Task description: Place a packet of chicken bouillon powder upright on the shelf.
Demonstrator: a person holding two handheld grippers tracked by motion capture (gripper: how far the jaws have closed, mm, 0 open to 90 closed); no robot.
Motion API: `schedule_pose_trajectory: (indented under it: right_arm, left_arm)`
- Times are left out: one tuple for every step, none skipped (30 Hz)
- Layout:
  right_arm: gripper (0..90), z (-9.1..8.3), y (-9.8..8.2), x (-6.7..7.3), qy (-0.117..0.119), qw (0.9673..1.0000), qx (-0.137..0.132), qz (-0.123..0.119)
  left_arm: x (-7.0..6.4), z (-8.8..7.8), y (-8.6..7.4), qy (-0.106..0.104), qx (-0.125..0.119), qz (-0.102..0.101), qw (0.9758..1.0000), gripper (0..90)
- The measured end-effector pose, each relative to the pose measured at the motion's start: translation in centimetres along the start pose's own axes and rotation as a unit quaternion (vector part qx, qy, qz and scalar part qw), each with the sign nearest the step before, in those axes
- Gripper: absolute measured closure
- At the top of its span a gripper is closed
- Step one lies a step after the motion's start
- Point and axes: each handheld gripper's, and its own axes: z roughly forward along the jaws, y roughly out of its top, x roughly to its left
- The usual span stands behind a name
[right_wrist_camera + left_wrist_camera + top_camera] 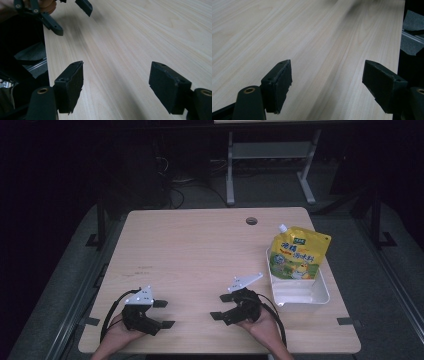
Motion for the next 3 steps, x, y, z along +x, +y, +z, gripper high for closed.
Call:
schedule_pose_trajectory:
  right_arm:
    - [25.6, -0.03, -0.20, 0.19, -0.001, 1.0000, -0.005, -0.001]
    - [24.4, -0.05, -0.34, 0.31, 0.000, 1.0000, -0.009, 0.000]
    - [24.1, -0.03, -0.42, 0.39, 0.000, 0.9999, -0.011, 0.002]
  left_arm:
    - [0.12, 0.02, -0.08, 0.001, 0.003, 0.002, 1.0000, 22.7]
    - [0.21, 0.02, -0.15, 0.003, 0.004, 0.001, 1.0000, 22.3]
    - [0.33, -0.02, -0.22, 0.004, 0.003, 0.000, 1.0000, 22.0]
